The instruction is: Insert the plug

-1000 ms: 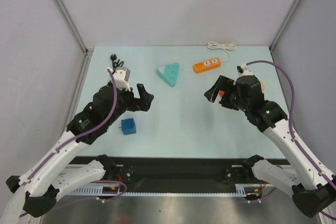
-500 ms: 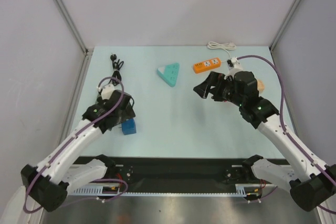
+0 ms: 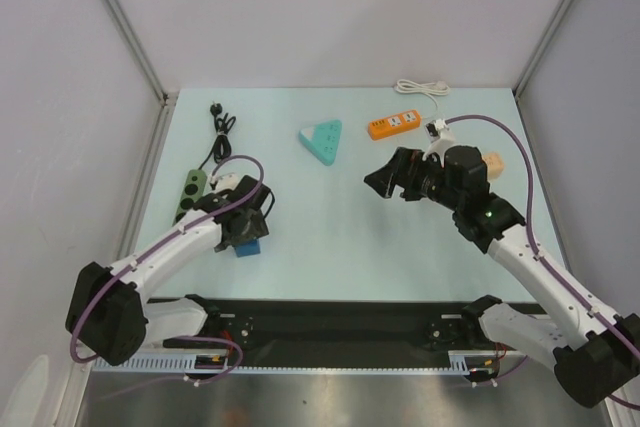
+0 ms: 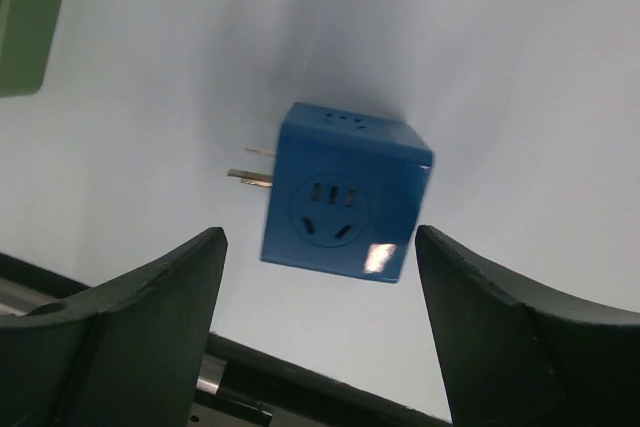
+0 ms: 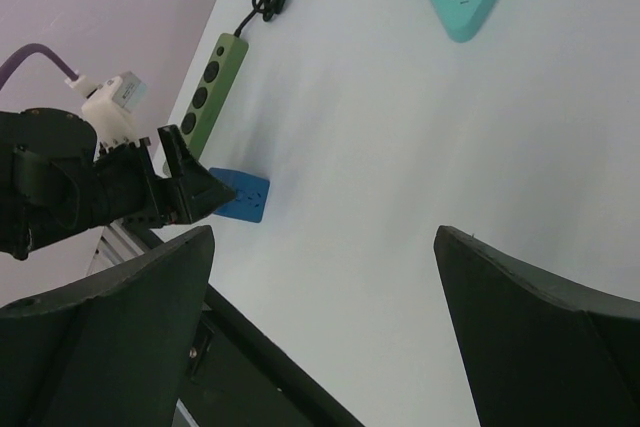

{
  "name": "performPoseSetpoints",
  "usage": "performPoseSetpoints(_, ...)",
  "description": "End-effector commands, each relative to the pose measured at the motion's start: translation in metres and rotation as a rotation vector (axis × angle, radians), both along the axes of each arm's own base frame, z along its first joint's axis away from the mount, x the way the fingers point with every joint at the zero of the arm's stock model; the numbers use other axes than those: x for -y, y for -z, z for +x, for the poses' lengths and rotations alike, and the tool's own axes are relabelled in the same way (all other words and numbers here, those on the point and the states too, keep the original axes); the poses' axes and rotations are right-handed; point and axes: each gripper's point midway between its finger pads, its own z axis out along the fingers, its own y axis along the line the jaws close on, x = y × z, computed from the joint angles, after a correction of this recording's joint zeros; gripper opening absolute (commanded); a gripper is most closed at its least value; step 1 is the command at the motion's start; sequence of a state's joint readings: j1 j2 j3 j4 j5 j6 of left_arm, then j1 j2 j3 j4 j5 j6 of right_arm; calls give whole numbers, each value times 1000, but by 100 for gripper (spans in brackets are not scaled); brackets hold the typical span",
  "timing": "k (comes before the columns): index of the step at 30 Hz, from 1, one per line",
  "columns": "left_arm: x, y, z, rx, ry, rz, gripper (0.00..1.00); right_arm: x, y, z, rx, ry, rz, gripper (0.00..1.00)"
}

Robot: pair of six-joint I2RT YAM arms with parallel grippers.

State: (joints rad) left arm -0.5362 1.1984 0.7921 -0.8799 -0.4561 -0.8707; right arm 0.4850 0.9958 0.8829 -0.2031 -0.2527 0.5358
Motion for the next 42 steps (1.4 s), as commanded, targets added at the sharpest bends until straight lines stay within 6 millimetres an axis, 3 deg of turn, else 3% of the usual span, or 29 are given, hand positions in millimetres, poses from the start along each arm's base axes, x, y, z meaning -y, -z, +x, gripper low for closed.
performPoseSetpoints(1, 16, 3, 15, 25, 88, -45, 82, 2, -20, -1, 99, -9, 17, 100)
performPoseSetpoints(10, 15, 16, 16, -15, 132, -8, 77, 1, -9, -1, 80, -12, 8, 100)
performPoseSetpoints(13, 22, 16, 20, -10, 172, -30, 56, -3, -4, 0, 78, -24, 2, 100)
performPoseSetpoints(14, 29, 12, 25, 12, 203, -54, 45, -5, -3, -1, 86, -34, 0, 100)
performPoseSetpoints(16, 39, 1, 32, 49, 248, -90, 38, -12, 0, -3, 124, -78, -14, 99)
performPoseSetpoints(22, 83, -54, 50, 175, 462, -251, 6, -51, 10, -13, 331, -209, -119, 98)
performPoseSetpoints(23, 88, -59, 50, 182, 503, -263, 0, -66, 14, -25, 408, -277, -177, 99)
performPoseSetpoints(26, 112, -87, 43, 216, 604, -388, 0, -77, 13, -21, 524, -248, -243, 100)
performPoseSetpoints(32, 141, -143, 23, 297, 713, -594, 0, -99, 7, -41, 797, -411, -264, 100)
performPoseSetpoints(36, 148, -159, 11, 310, 751, -664, 0, -108, 14, -58, 871, -546, -281, 100)
performPoseSetpoints(42, 154, -169, -3, 302, 788, -735, 0, -126, 7, -71, 952, -553, -314, 100)
